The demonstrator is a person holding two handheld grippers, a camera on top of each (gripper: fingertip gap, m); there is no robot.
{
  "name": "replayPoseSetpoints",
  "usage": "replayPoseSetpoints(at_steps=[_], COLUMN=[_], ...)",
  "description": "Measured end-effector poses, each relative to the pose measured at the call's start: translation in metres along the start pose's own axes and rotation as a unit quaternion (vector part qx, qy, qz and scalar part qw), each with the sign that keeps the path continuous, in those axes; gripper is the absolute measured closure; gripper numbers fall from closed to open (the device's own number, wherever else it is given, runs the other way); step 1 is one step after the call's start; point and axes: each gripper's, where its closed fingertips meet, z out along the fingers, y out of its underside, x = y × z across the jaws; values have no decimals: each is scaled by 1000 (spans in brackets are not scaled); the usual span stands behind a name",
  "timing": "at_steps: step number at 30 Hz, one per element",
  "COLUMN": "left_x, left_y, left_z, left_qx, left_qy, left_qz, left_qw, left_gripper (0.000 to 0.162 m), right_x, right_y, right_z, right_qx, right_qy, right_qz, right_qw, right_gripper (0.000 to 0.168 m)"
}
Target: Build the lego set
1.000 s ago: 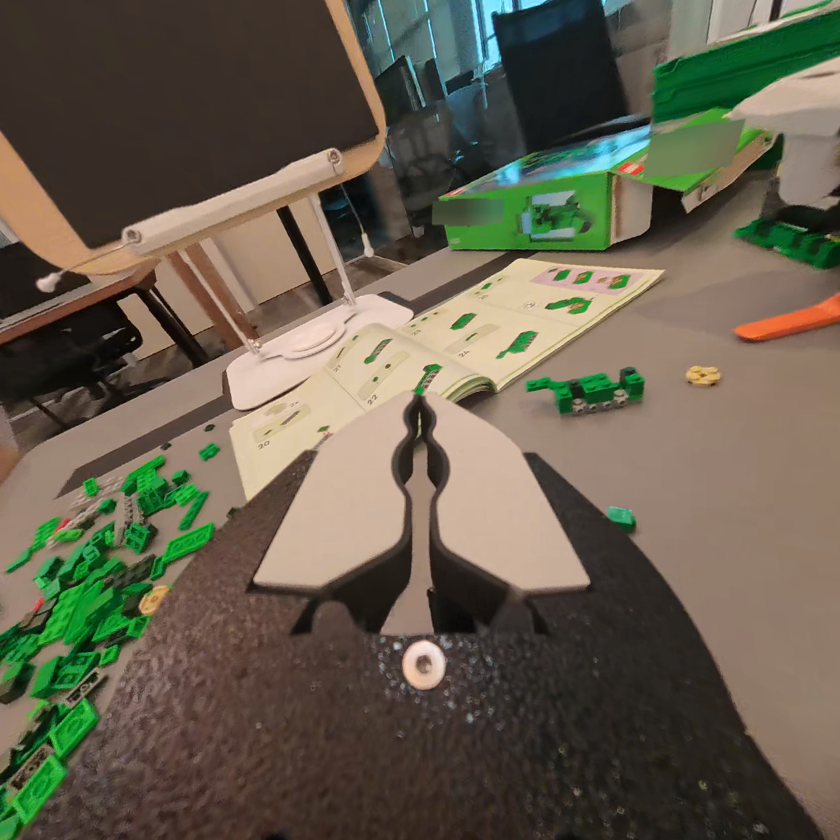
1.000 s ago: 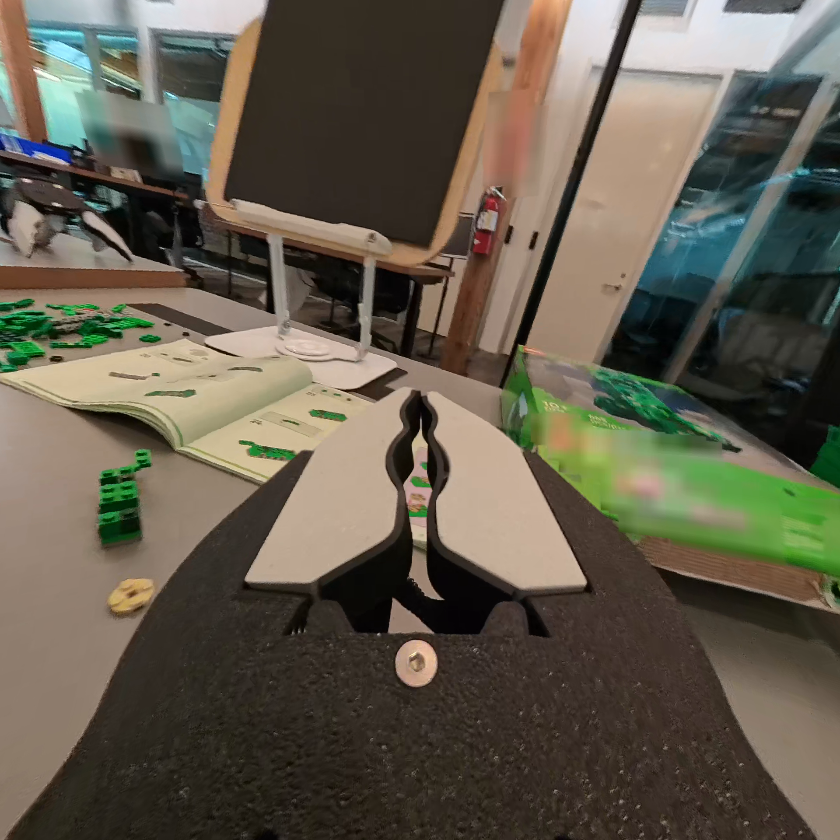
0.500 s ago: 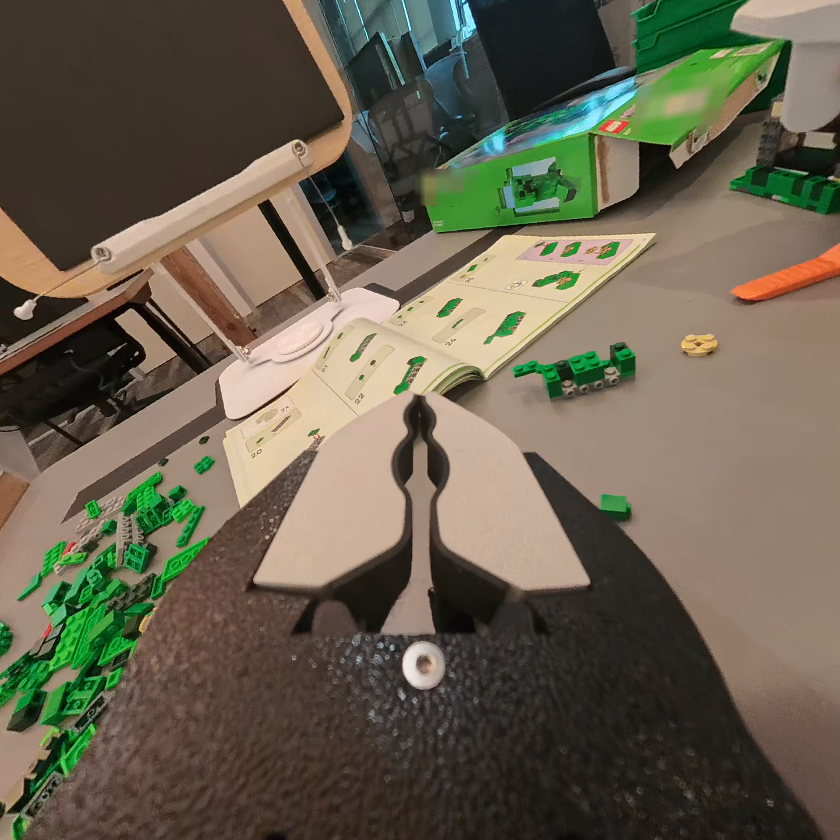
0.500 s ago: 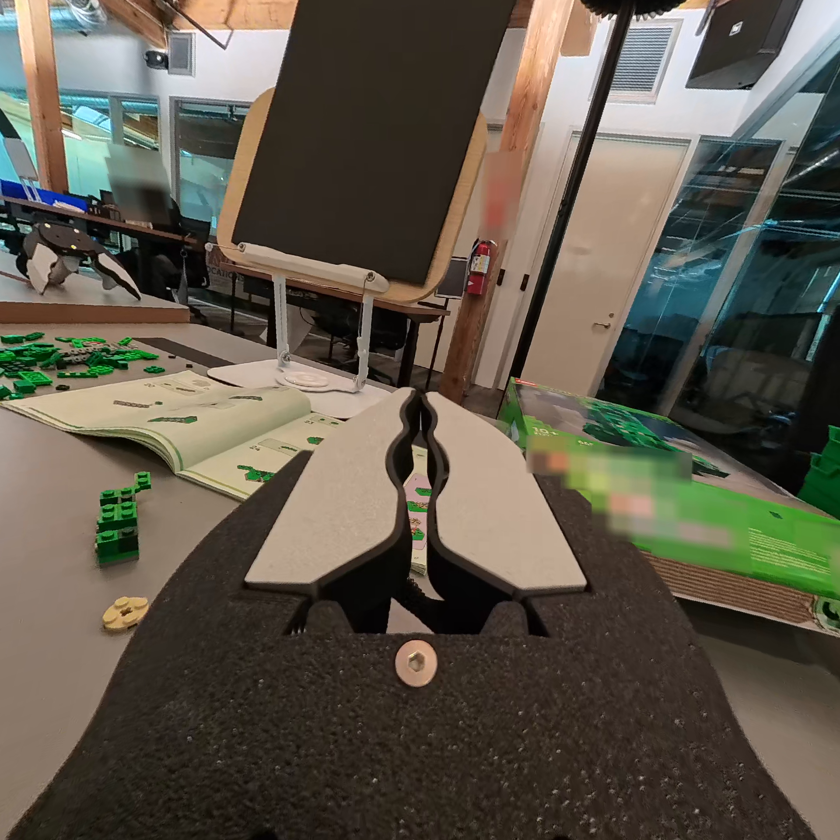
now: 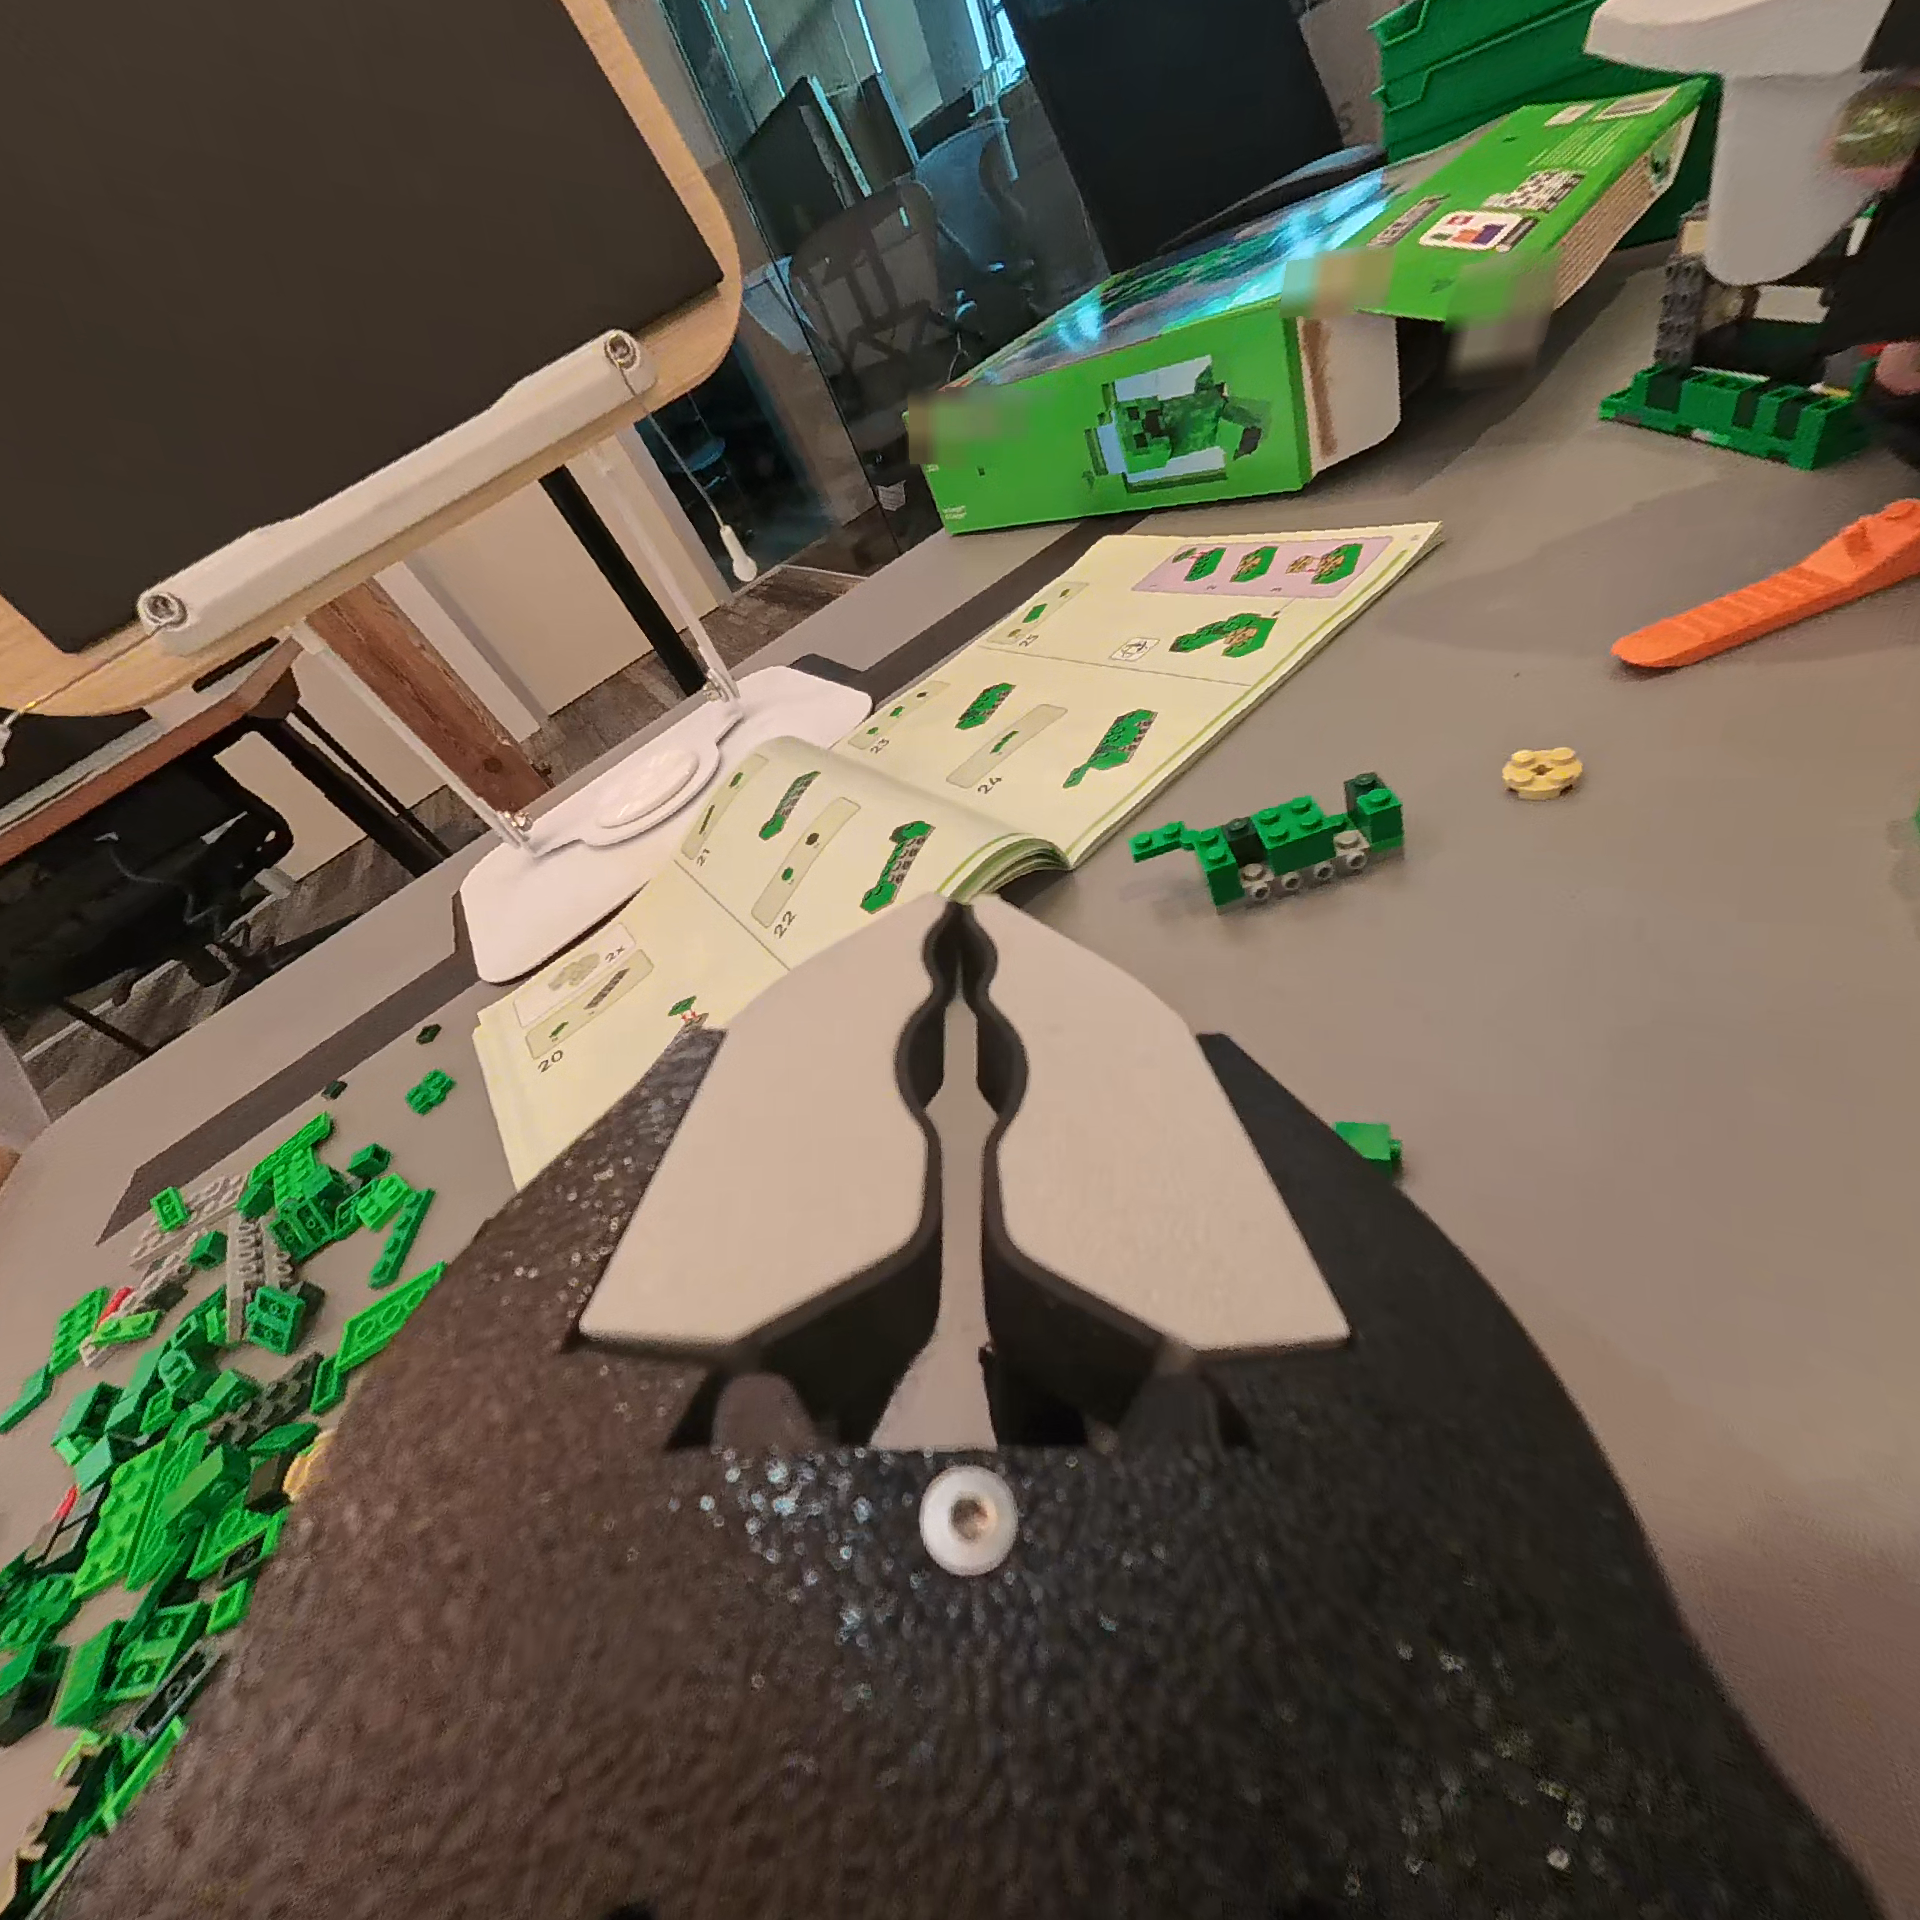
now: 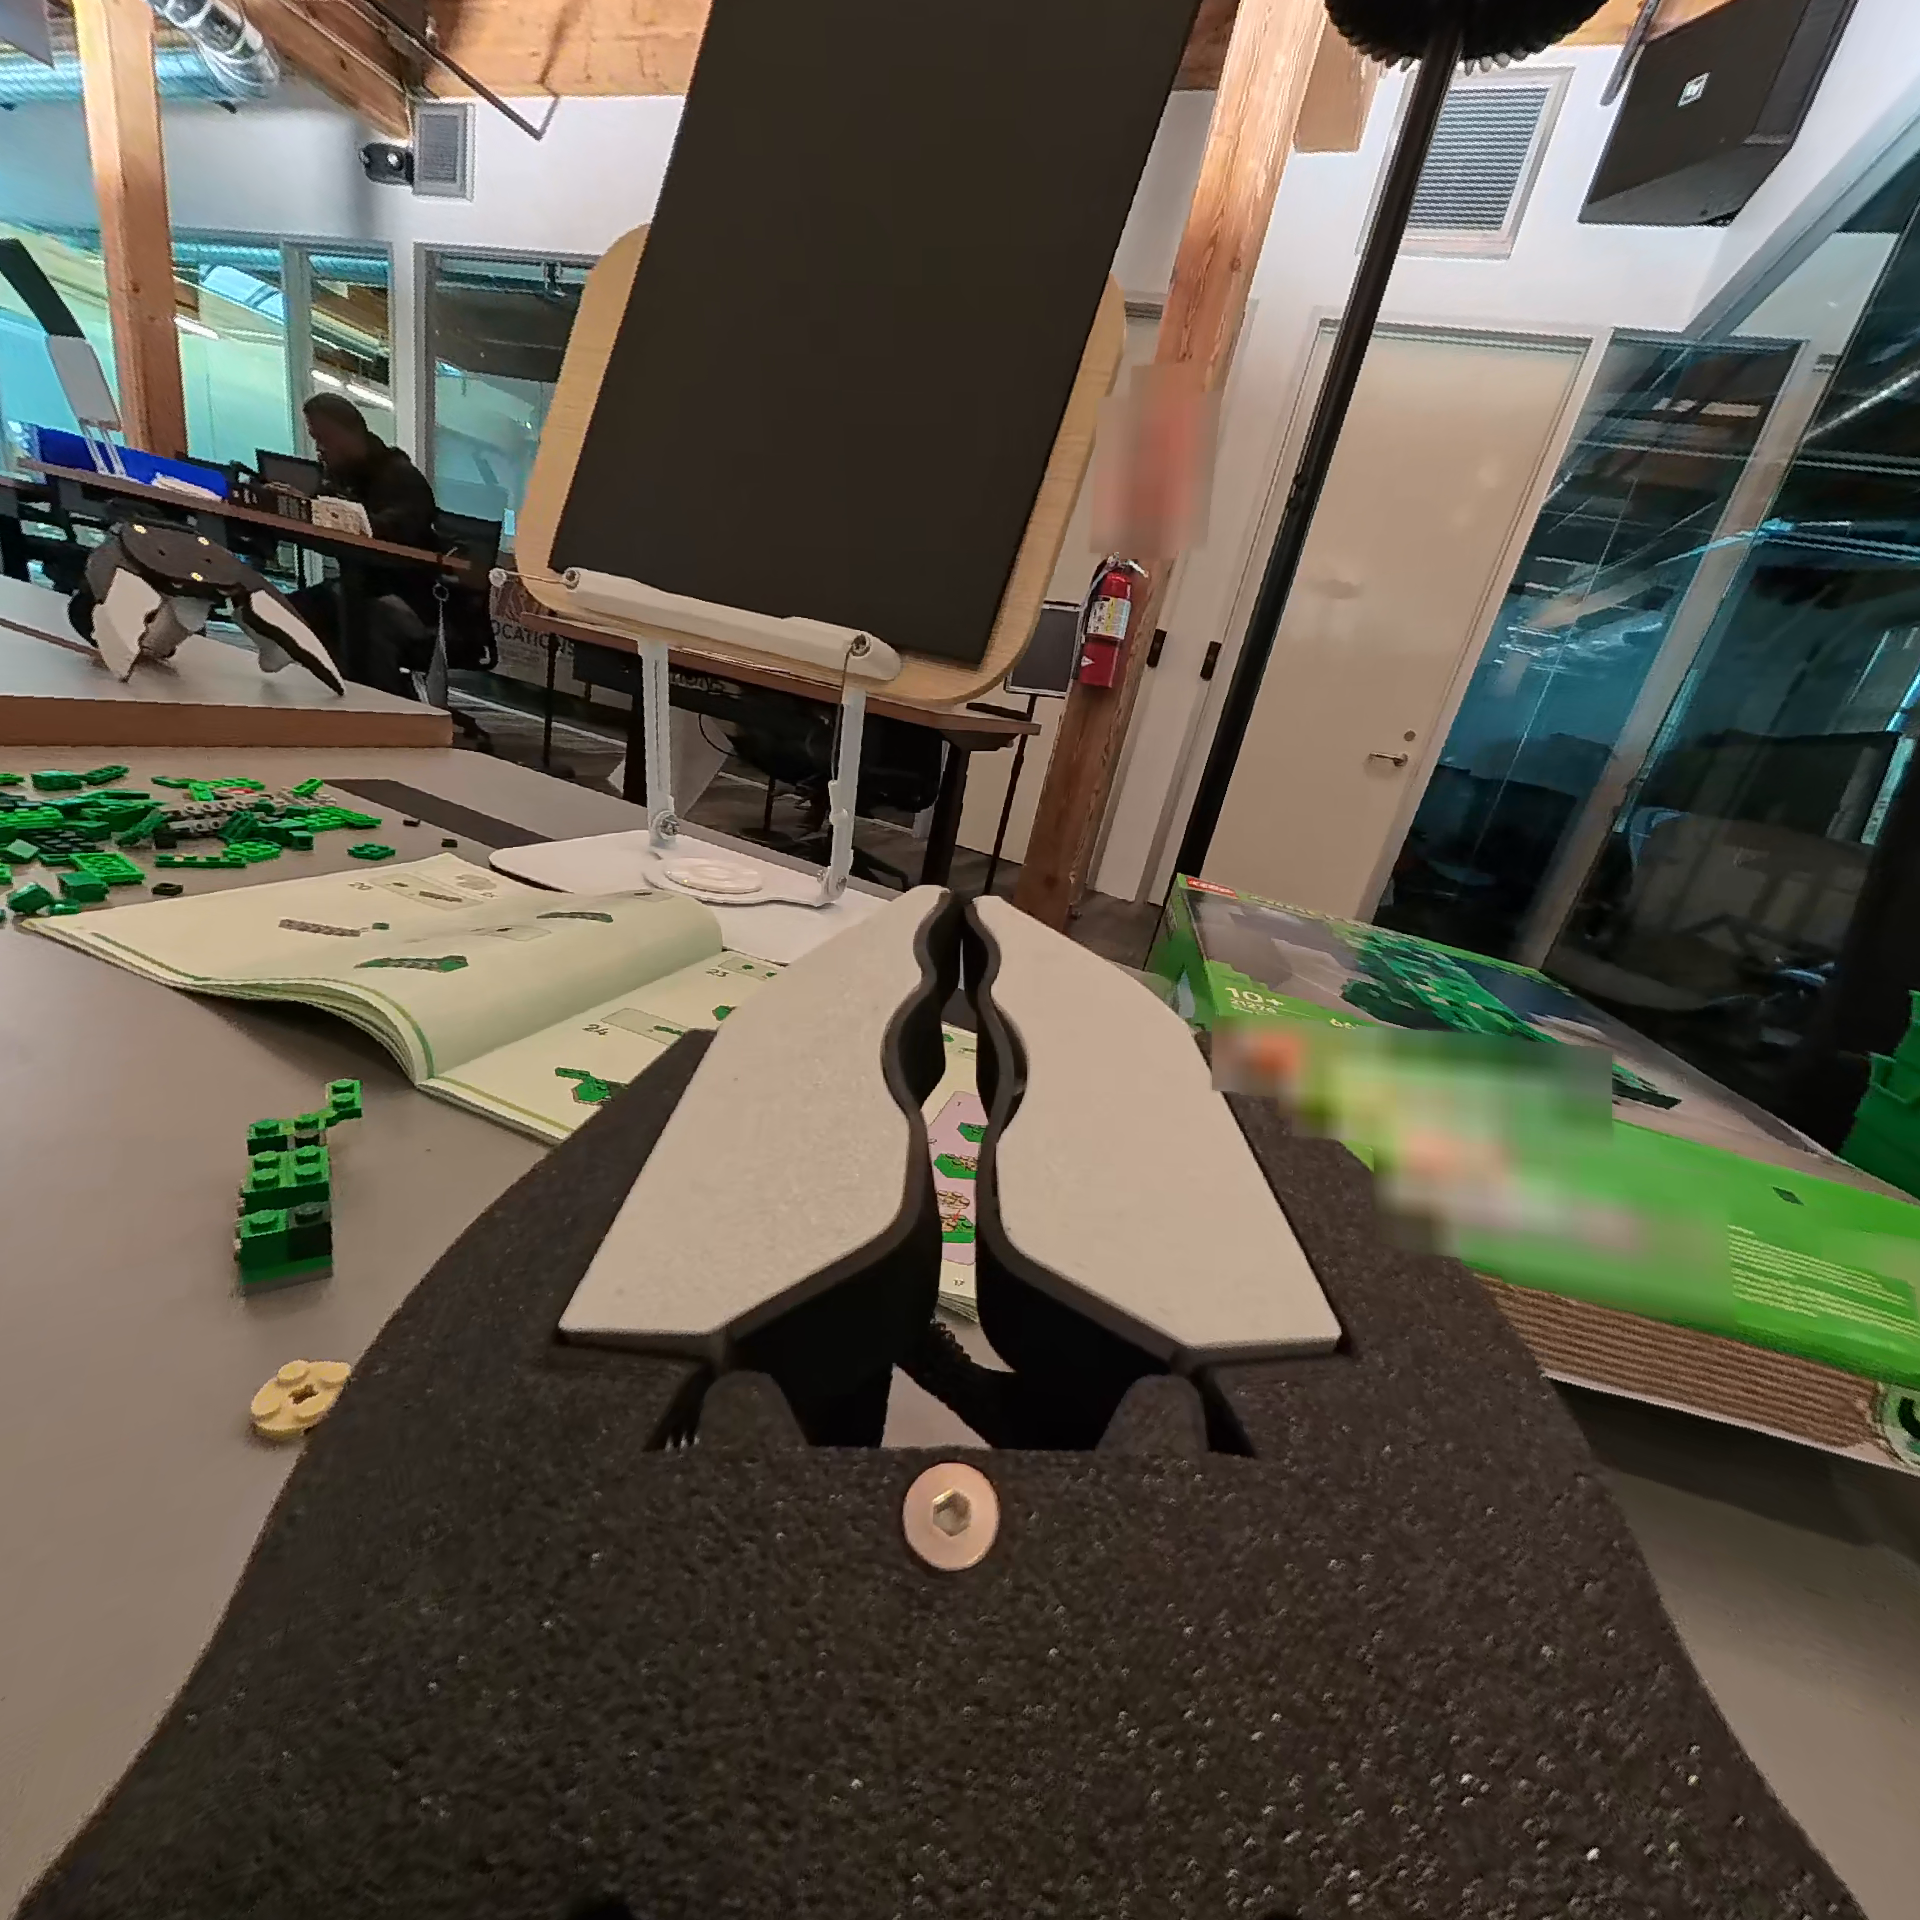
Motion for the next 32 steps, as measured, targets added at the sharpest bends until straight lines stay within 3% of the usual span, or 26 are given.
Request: replayPoseSetpoints(at_steps=[23,27,32], left_x=[4,4,5], left_y=[0,0,1], left_z=[1,1,1], left_qx=[-1,-1,-2], left_qy=[11,13,14], left_qz=[6,7,9], left_qw=[1000,1000,1000], left_gripper=[162,162,162], right_x=[-9,-42,-89], right_y=[1,-4,-2], right_z=[1,0,-4], right_qx=[-6,2,20], right_qy=[-21,-68,-126], right_qz=[-15,-125,-277], right_qw=[1000,990,952], right_gripper=[168,168,168])
